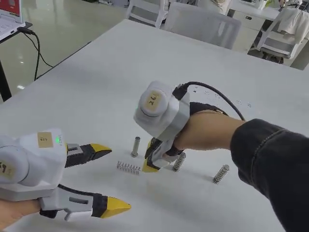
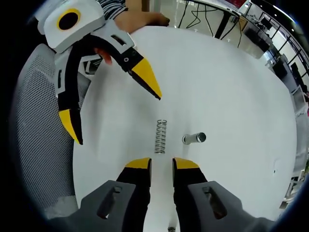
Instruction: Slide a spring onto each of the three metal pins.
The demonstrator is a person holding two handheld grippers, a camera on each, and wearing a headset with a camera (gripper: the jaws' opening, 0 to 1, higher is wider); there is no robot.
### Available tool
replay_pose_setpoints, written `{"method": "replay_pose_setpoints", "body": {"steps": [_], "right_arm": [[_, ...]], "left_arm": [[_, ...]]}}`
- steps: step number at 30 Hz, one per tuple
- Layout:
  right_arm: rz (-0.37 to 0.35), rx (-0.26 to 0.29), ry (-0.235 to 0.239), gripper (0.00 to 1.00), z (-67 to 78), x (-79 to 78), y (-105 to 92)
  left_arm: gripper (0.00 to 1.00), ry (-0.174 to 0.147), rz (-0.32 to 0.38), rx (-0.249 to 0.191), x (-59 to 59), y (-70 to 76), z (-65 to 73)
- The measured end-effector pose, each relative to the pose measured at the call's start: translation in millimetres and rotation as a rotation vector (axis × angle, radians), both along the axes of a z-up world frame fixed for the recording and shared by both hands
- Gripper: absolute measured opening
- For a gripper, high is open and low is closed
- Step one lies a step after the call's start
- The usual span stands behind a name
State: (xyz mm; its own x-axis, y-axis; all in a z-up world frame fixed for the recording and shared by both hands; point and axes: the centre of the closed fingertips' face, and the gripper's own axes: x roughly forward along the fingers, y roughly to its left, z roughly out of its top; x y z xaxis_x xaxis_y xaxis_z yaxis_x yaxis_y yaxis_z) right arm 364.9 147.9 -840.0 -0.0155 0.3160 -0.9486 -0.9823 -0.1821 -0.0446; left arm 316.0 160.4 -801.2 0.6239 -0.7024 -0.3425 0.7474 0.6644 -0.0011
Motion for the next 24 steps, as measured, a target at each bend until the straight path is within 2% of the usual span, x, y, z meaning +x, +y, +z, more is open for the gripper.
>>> {"method": "replay_pose_setpoints", "body": {"steps": [12,24], "right_arm": [[-0.026,0.015,0.034,0.11,-15.8,-2.0,9.8],[-0.03,0.0,0.031,0.09,-26.6,-2.3,9.8]], "left_arm": [[0.67,0.011,0.001,0.0,0.0,2.7,-1.5],[0.66,0.017,-0.001,0.002,-0.2,4.1,-2.5]]}}
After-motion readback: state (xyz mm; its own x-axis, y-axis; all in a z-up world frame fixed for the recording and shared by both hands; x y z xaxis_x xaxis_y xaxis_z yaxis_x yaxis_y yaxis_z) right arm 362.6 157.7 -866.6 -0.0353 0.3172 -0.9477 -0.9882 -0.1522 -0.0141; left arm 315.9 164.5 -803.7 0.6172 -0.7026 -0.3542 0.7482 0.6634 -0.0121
